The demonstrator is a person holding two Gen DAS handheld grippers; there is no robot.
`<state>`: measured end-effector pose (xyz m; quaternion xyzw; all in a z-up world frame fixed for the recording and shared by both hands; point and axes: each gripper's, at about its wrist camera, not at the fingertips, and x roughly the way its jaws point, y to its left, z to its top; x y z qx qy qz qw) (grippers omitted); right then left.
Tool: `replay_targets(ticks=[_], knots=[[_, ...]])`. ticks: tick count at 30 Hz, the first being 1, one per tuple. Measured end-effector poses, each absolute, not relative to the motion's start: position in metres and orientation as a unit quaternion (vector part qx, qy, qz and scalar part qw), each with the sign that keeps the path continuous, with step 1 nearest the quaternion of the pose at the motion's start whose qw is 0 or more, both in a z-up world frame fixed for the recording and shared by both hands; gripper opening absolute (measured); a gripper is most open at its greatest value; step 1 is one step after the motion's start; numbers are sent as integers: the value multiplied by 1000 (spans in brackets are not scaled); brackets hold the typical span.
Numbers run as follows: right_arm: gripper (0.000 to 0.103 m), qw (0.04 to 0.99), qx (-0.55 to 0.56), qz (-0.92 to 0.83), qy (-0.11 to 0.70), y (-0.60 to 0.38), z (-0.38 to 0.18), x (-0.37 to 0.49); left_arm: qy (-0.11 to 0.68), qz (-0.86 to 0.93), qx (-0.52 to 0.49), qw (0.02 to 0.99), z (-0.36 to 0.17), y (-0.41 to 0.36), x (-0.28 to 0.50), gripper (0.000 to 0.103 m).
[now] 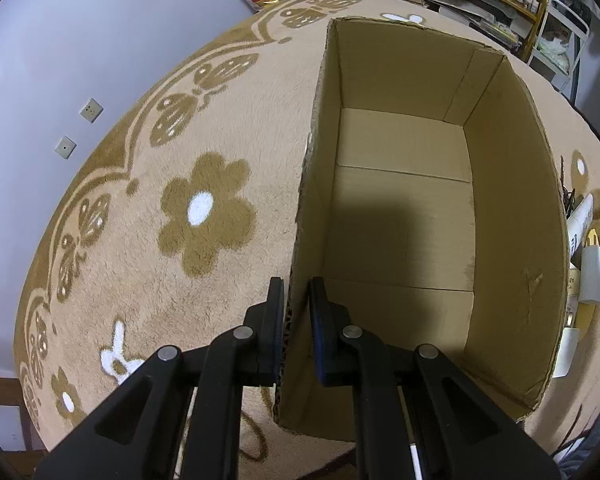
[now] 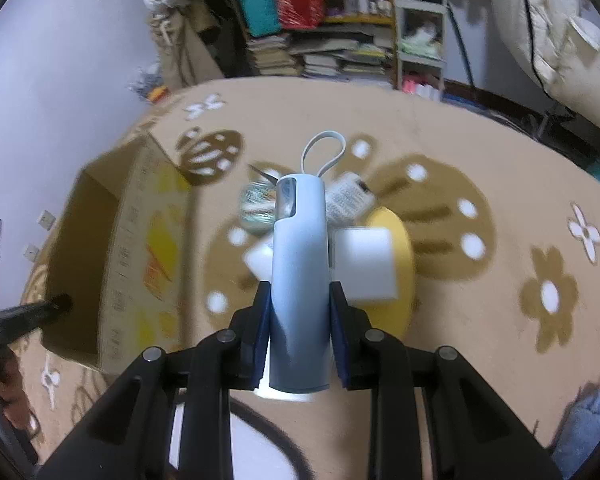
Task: Organize rigid objects
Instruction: 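Carry the power bank into the box and open the right tool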
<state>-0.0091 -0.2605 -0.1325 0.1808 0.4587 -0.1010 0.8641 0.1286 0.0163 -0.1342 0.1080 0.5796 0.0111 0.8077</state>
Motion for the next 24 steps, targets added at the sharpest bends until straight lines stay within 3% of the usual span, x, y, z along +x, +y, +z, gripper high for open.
replay_targets(ticks=[11,24], knots=[[29,899,162,-12,408,-206,-94,33,580,11,110,807,-134,15,129,12],[29,901,110,60,415,-154,-106,64,579,10,102,809,-134,16,128,11]])
